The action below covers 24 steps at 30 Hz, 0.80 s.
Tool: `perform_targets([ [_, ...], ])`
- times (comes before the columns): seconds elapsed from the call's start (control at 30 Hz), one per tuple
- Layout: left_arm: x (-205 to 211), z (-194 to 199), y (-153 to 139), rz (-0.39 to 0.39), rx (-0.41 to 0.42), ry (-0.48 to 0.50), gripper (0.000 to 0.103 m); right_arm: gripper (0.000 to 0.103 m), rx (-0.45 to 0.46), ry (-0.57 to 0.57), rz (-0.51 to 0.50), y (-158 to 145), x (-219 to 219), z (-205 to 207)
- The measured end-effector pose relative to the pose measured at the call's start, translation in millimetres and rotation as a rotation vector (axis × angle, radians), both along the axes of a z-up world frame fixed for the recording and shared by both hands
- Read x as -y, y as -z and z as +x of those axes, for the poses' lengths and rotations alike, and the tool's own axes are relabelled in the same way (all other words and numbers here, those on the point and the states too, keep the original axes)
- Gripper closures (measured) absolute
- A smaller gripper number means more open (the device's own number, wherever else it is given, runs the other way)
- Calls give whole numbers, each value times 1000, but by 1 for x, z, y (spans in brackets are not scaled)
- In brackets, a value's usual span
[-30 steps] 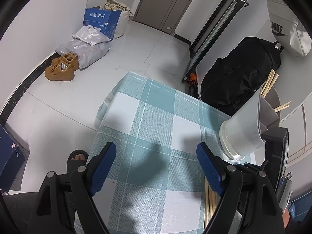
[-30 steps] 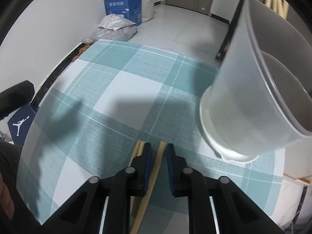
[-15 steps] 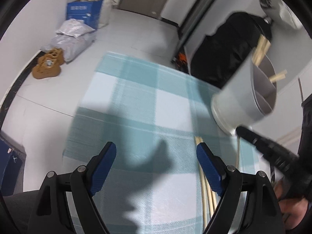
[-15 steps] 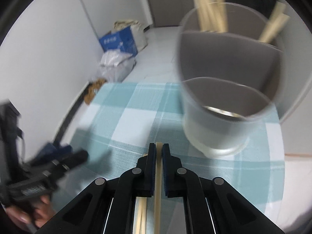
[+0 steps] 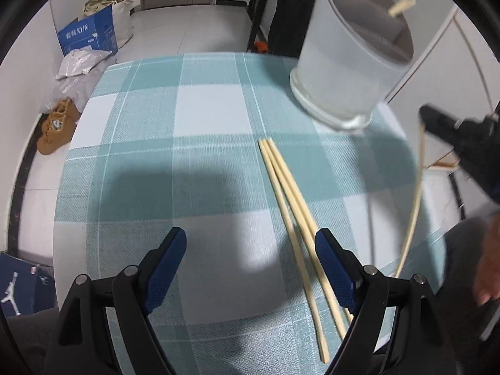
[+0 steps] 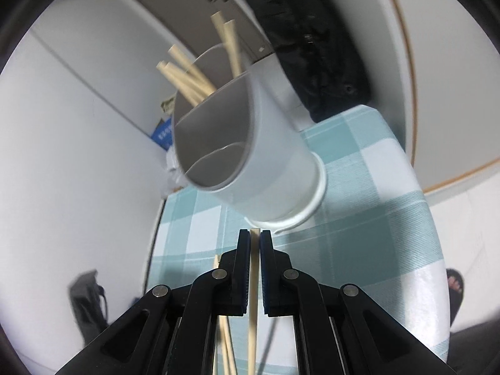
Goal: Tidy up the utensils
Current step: 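Grasp a chopstick with the right tool while the left tool lowers toward the pile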
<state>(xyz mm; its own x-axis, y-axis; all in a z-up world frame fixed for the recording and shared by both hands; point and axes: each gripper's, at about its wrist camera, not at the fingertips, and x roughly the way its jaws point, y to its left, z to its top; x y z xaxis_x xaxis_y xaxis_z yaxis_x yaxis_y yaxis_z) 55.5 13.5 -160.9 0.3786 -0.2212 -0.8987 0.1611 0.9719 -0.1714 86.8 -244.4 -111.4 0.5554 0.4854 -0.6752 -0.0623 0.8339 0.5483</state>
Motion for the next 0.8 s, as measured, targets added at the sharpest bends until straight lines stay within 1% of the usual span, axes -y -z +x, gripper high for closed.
perform_targets([
  [0.1,5,-5,2,73,-3,-3,22,98,8,23,37,3,16,-2],
  [0.23,9,-8,2,125,-13,0,22,98,29,46,79,5,30,-4],
  [0.3,9,-4,2,142,-29,5,22,98,42,60,98,7,37,-4],
  [0.33,11,-1,3,164,-33,11,22,98,46,69,111,7,41,-4],
  [0.47,13,12,3,178,-54,13,22,98,66,107,125,5,55,-5],
  [0.63,14,28,7,193,-80,12,23,98,107,117,131,-2,63,-4],
  [0.7,16,34,7,183,-95,22,34,98,111,112,141,-2,64,-3],
  [0.73,18,38,7,178,-104,26,36,98,111,111,147,-2,64,-2],
  [0.77,19,40,6,180,-109,29,40,98,111,110,151,-1,64,-1],
  [0.8,21,43,6,180,-115,35,47,98,111,108,156,-1,65,-1],
])
